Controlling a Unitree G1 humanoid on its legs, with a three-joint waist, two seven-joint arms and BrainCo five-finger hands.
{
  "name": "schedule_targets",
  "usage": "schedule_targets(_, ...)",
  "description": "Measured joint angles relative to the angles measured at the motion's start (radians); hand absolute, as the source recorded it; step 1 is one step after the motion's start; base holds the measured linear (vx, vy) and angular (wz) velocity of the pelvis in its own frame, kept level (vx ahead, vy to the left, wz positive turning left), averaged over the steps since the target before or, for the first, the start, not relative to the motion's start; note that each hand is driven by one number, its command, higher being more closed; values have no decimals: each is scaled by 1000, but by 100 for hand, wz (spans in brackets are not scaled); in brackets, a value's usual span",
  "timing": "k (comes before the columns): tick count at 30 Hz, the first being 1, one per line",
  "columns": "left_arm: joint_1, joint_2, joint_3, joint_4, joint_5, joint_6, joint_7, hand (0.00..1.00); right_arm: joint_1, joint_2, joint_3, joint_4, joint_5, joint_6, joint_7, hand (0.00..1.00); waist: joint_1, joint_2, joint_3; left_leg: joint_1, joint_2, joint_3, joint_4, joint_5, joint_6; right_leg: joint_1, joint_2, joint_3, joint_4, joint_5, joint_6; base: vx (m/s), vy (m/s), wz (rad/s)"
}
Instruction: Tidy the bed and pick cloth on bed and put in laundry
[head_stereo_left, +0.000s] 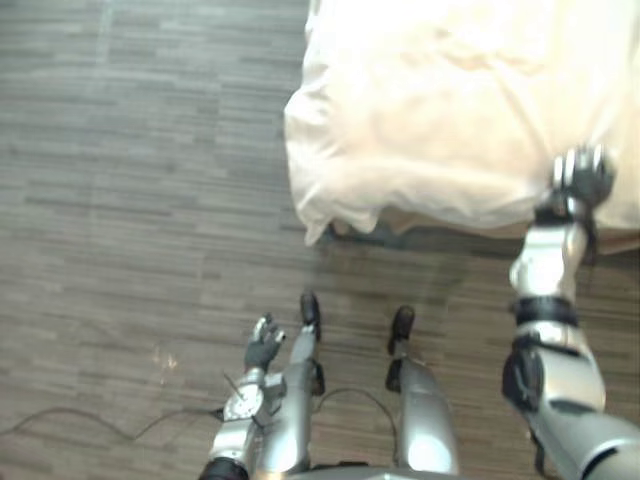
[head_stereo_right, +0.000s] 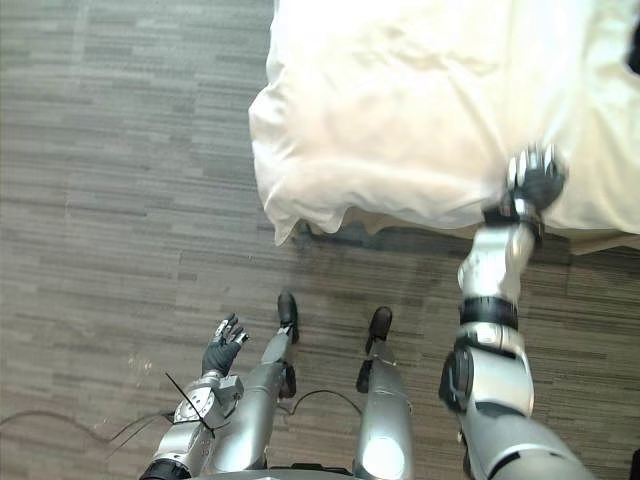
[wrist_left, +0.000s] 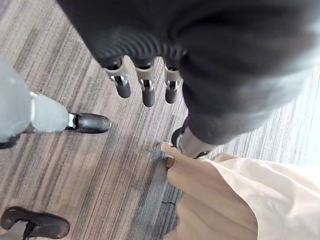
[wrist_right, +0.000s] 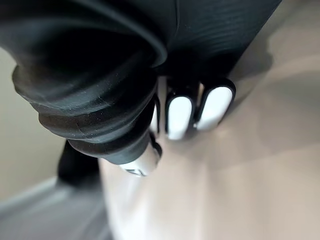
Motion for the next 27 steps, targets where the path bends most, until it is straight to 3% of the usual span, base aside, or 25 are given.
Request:
schedule_targets(2,4,-3,19,7,0,3,0,0,126,31,-58,3,-2,19,-29,100,-9,0,0,13,0,20,-1,-6,-2,2,0,17,-1,-1,3,83,0,-34)
schedule_targets(4,15,-10,52,7,1,12,-1,0,262,61,-89,-51,-33,46,-56,100,-47,4,-2,50,4,39,-1,-15,-10,29,5,32,-4,-4,4,102,-27,-32)
schedule_targets(8,21,-24,56,3,1,19,-9,0,402,56,-52,-390,-147,37,-53,100,-54,9,-44,86,25,37,-5,-25,-16,77,21,24,-31,-5,2,62,-37,-5)
schedule_targets(11,39,-25,54,8,1,21,-26,0,398,48,23,-498,-207,18,-33,100,-52,2,-67,109,34,12,-1,-25,-18,118,29,-1,-44,-8,-3,63,-31,21)
schedule_targets(17,96,-21,47,14,1,25,-46,0,263,28,274,-525,-249,5,21,100,-24,0,-93,118,30,-47,-1,-16,-25,168,26,-60,-54,-10,-7,9,7,28)
schedule_targets(20,114,-21,48,13,1,27,-47,0,139,-24,415,-529,-257,13,62,100,8,0,-93,105,23,-77,-1,-13,-24,168,23,-78,-53,-9,-6,-16,15,22)
schedule_targets(23,127,-19,49,12,0,29,-48,0,-86,-116,531,-458,-259,17,102,100,21,1,-92,77,17,-107,-1,8,-18,166,20,-111,-54,-7,-5,-12,18,39)
schedule_targets(27,127,-16,49,9,-2,28,-54,0,-332,-173,638,-369,-232,16,121,100,74,7,-85,41,16,-156,0,24,-22,159,21,-160,-54,-9,-7,3,-11,35)
